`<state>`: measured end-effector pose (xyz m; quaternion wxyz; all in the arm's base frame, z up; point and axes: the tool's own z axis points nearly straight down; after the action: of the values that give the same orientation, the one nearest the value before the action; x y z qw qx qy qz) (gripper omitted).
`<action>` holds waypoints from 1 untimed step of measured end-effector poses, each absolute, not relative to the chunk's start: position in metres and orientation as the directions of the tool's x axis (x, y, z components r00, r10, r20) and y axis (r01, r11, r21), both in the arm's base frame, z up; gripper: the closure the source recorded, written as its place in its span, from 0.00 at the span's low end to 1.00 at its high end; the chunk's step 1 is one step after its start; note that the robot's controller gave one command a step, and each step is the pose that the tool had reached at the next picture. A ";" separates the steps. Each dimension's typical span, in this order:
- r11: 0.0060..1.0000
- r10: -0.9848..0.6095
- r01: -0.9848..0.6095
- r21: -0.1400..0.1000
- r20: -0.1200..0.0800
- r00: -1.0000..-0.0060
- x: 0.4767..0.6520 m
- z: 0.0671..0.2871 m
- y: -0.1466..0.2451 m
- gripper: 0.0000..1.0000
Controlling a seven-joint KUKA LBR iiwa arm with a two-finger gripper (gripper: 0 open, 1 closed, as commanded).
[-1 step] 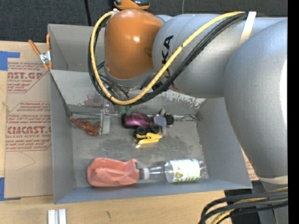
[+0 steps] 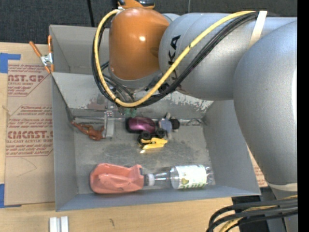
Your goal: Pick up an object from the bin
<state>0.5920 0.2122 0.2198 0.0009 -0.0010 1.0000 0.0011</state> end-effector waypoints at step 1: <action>0.999 -0.036 -0.036 0.002 -0.001 -0.999 0.583 0.161 0.196 1.00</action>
Offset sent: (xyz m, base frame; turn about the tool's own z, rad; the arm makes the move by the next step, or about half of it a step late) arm 0.0000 0.0000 0.0000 0.0000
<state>0.5834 0.1961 0.1611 0.0007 -0.0178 0.9998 0.0011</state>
